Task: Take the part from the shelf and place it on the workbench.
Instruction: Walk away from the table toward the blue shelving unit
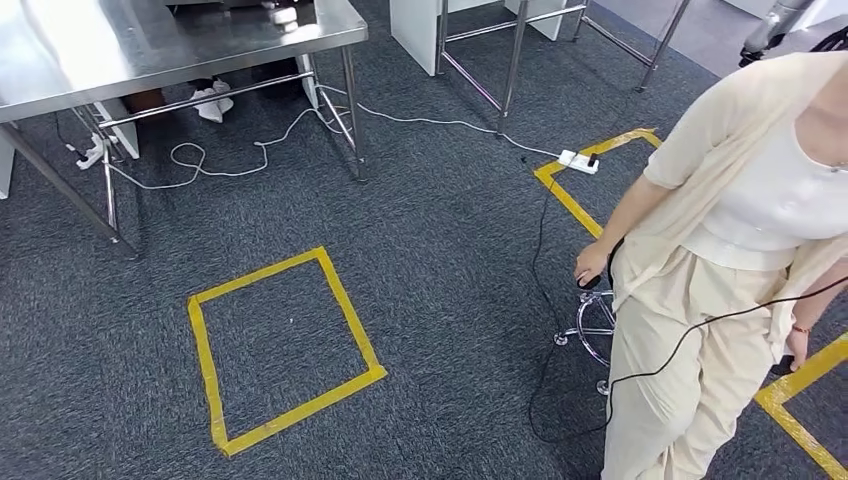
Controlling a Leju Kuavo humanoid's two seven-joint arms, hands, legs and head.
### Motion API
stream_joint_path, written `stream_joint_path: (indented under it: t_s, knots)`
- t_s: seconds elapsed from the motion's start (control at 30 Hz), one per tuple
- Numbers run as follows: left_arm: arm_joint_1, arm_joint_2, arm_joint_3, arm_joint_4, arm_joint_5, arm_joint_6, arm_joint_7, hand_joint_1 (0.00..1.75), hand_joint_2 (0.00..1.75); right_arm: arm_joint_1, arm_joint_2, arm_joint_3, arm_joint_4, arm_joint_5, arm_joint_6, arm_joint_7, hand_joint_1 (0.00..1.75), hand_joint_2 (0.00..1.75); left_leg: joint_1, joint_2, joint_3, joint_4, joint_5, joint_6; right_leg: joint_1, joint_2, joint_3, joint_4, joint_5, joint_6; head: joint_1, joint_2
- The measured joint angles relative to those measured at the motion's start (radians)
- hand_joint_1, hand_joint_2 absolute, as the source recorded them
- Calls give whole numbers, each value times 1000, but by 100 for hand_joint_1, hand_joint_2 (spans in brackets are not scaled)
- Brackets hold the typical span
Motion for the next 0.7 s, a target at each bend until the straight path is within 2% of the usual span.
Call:
stream_joint_path:
  t_s: [0.03,0.07,0.1,0.13,0.17,0.2,0.23,0.27,0.3,0.33,0.37,0.4,0.43,0.47,0.53,0.57,0.63,0.67,0.7]
  knots:
    - [0,1,0,0,0,0,-1,0,0,-3,1,0,0,0,1,0,0,0,-3,9,1,4,-2,-7,2,-13,11,-25,8,-7,0,0]
    - [0,1,0,0,0,0,-1,0,0,-4,1,0,0,0,2,1,0,0,-4,18,2,7,-2,-13,5,-10,8,-27,11,-16,0,0]
    - [0,1,0,0,-1,0,-2,0,0,-5,2,0,0,0,3,1,0,0,-3,26,4,8,-2,-17,5,4,4,-25,14,-23,-1,0]
    - [0,2,0,0,-1,0,-2,0,0,-4,2,0,0,-1,4,2,0,0,1,21,4,12,-7,-24,1,15,2,-24,17,-30,-1,0]
    - [-1,2,-1,0,-1,0,-2,0,0,-3,3,0,0,-2,5,3,0,0,6,1,0,25,-21,-29,-3,26,3,-25,20,-36,-1,0]
    - [-1,2,-1,0,-1,0,-2,0,0,-3,3,-1,0,-2,5,5,0,0,10,-28,-12,55,-46,-34,-5,37,3,-26,25,-45,-2,0]
    - [0,2,-1,0,-2,0,-2,0,0,-4,3,-1,0,-2,5,6,0,0,12,-64,-34,106,-81,-38,-6,48,1,-26,29,-52,-2,0]
    - [1,1,-1,0,-2,0,-2,0,0,-5,3,-1,0,-2,6,8,0,0,13,-88,-64,171,-117,-38,-2,59,-4,-26,33,-59,-2,0]
    - [2,1,-1,0,-2,0,-2,0,0,-6,4,-1,0,-2,6,9,0,0,13,-101,-94,235,-145,-37,2,72,-9,-25,36,-65,-2,0]
    - [3,2,-1,0,-2,0,-2,0,0,-5,4,-1,0,-3,6,9,0,0,13,-107,-114,278,-155,-36,5,86,-13,-25,39,-68,-2,0]
    - [4,2,-1,0,-3,0,-2,0,0,-4,4,-2,0,-5,7,10,0,0,13,-109,-117,286,-145,-33,7,101,-15,-25,41,-71,-2,0]
    - [5,2,-1,0,-5,1,-2,0,0,-2,4,-3,0,-7,8,11,0,0,13,-112,-100,254,-118,-30,8,116,-16,-25,44,-71,-2,0]
    - [5,2,-1,0,-7,1,-2,0,0,-1,4,-5,0,-10,8,13,0,0,13,-124,-68,193,-83,-25,8,131,-16,-24,46,-69,-2,0]
    - [5,2,-2,0,-9,1,-2,0,0,-1,5,-8,0,-13,9,13,0,0,14,-150,-34,125,-56,-19,8,144,-17,-24,48,-66,-2,0]
    - [4,3,-4,0,-13,1,-2,0,0,-3,6,-13,0,-18,10,14,0,0,12,-189,11,35,-32,-12,11,166,-22,-23,53,-57,-2,0]
    - [4,4,-5,0,-15,1,-2,0,0,-3,7,-15,0,-19,11,14,0,0,9,-195,15,22,-34,-9,11,176,-27,-24,56,-51,-2,0]
    - [3,4,-9,0,-18,1,-1,0,0,-1,7,-18,0,-22,13,15,0,0,6,-170,17,11,-24,-1,10,188,-40,-24,63,-37,-2,0]
    - [2,3,-10,0,-18,0,-1,0,0,0,7,-18,0,-23,14,15,0,0,6,-158,18,4,-17,5,10,177,-48,-15,60,-34,-1,0]
    - [2,3,-11,0,-19,1,-1,0,0,1,7,-19,0,-23,15,16,0,0,7,-144,18,-3,-10,12,12,154,-66,13,43,-35,0,0]
